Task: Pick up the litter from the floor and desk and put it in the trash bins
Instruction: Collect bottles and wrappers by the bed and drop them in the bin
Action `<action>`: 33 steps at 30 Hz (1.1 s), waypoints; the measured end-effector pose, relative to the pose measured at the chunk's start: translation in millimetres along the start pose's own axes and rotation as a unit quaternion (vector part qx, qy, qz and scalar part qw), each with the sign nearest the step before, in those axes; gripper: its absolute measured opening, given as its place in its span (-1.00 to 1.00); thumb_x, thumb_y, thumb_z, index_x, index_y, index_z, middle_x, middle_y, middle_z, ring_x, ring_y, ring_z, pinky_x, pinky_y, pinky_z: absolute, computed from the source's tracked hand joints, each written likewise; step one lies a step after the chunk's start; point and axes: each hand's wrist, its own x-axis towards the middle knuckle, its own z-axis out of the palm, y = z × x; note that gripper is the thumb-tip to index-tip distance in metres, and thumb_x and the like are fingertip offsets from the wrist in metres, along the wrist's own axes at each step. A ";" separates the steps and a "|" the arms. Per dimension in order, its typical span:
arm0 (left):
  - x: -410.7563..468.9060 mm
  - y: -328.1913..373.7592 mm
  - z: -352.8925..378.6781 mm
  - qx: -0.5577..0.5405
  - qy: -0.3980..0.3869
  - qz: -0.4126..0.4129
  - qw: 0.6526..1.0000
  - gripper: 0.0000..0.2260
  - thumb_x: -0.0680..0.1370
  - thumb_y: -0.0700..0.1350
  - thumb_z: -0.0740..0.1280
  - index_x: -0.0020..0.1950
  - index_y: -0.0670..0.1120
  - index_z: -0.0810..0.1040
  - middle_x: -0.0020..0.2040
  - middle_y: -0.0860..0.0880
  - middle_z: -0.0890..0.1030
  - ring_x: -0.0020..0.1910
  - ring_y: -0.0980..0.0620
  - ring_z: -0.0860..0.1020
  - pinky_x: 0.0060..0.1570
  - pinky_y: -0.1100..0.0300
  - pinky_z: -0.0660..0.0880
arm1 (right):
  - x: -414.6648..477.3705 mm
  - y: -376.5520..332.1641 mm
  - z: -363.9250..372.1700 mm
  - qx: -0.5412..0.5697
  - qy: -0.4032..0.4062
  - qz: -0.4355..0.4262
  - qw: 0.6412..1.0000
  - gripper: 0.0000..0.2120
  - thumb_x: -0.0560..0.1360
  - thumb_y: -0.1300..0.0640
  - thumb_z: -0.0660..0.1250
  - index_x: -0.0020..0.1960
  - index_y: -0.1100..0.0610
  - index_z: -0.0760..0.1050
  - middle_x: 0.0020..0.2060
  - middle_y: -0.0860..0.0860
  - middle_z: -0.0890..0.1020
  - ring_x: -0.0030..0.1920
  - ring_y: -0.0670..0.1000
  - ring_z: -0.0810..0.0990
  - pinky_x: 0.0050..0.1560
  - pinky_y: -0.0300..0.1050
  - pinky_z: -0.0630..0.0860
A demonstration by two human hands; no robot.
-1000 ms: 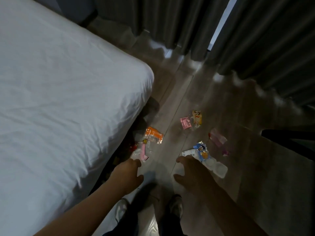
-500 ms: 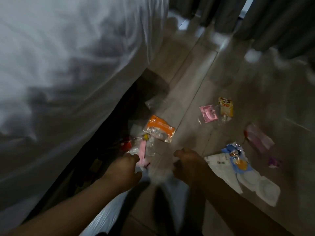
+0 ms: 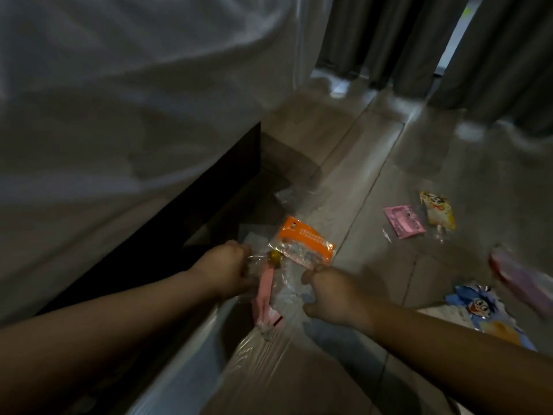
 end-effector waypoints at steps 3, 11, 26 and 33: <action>-0.2 -6.6 3.8 -0.022 -0.005 -0.030 0.999 -0.58 0.44 0.01 0.43 0.23 -0.06 0.42 0.18 -0.08 0.45 0.12 -0.02 0.50 0.07 0.16 0.49 | -5.0 -5.5 -0.2 0.018 -0.009 0.007 1.000 -0.56 0.43 -0.08 0.37 0.26 0.03 0.46 0.12 0.00 0.50 0.04 0.00 0.50 0.03 -0.11 0.50; 4.1 -33.6 28.1 -0.027 -0.068 -0.083 0.994 -0.38 0.46 -0.06 0.43 0.43 -0.10 0.24 0.33 -0.13 0.40 0.29 -0.07 0.44 0.26 0.13 0.39 | 7.9 -8.4 11.7 0.010 -0.024 -0.006 1.000 -0.49 0.43 -0.10 0.36 0.33 0.04 0.41 0.20 0.04 0.47 0.11 0.04 0.49 0.01 -0.13 0.46; -7.7 -60.1 74.9 -0.076 -0.025 -0.254 0.964 -0.34 0.51 0.11 0.34 0.49 -0.14 0.17 0.45 -0.15 0.30 0.41 -0.11 0.32 0.33 0.15 0.29 | 44.2 -9.0 49.3 0.075 0.002 0.064 0.995 0.03 0.26 -0.33 0.43 0.52 0.05 0.03 0.51 0.07 0.09 0.50 0.19 0.04 0.45 0.09 0.18; -6.0 -60.9 77.0 -0.071 -0.036 -0.265 0.961 -0.33 0.52 0.14 0.30 0.49 -0.16 0.14 0.46 -0.17 0.27 0.42 -0.12 0.30 0.34 0.13 0.27 | 69.8 -26.3 65.6 0.077 0.006 0.086 0.993 0.30 0.18 -0.42 0.44 0.53 0.02 -0.36 0.53 0.11 -0.29 0.50 0.26 -0.35 0.49 0.24 -0.20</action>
